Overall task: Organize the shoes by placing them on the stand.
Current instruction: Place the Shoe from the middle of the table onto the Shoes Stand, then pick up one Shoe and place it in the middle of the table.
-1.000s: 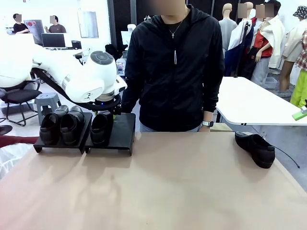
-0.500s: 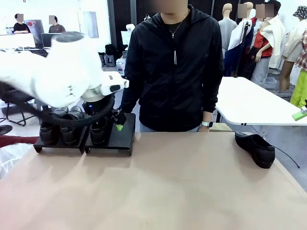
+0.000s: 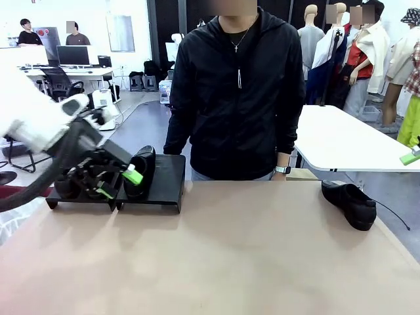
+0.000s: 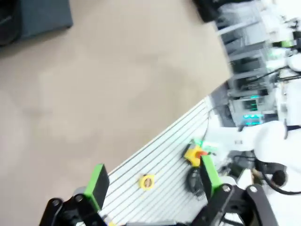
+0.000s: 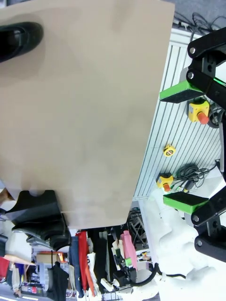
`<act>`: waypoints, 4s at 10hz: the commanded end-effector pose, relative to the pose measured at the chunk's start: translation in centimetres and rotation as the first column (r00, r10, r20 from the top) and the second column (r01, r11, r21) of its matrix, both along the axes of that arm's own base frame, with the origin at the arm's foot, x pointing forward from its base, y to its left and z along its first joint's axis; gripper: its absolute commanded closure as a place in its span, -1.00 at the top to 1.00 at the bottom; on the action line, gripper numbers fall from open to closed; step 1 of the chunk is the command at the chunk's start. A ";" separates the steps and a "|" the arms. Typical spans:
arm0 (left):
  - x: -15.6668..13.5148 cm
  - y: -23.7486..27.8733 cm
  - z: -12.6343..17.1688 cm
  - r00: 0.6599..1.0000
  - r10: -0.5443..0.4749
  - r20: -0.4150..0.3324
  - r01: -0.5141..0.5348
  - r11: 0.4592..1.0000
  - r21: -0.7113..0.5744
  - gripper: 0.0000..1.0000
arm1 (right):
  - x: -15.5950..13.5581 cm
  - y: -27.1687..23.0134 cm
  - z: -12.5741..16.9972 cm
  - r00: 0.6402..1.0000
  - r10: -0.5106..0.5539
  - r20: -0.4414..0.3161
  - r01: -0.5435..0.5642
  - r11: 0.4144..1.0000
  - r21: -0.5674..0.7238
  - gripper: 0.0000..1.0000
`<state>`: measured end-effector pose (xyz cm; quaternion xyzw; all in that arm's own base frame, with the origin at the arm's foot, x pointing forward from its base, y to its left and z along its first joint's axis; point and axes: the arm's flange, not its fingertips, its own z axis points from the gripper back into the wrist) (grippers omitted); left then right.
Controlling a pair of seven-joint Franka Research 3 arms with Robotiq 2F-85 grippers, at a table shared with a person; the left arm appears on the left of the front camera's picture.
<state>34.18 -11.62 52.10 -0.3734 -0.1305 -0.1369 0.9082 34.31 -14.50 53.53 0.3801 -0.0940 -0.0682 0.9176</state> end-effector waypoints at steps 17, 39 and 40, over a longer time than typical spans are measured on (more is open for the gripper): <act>-0.1 3.5 -0.8 0.999 0.045 0.009 -0.044 0.991 -0.130 1.00 | 0.0 0.0 0.0 1.000 0.001 -0.001 -0.001 1.000 0.001 1.00; -0.1 3.5 -0.8 0.999 0.045 0.009 -0.044 0.991 -0.130 1.00 | 30.1 5.8 -18.0 0.974 0.159 -0.163 -0.224 0.794 -0.565 1.00; -0.1 3.5 -0.8 0.999 0.045 0.009 -0.044 0.991 -0.130 1.00 | 30.2 5.8 -18.1 0.968 0.174 -0.179 -0.245 0.793 -0.557 1.00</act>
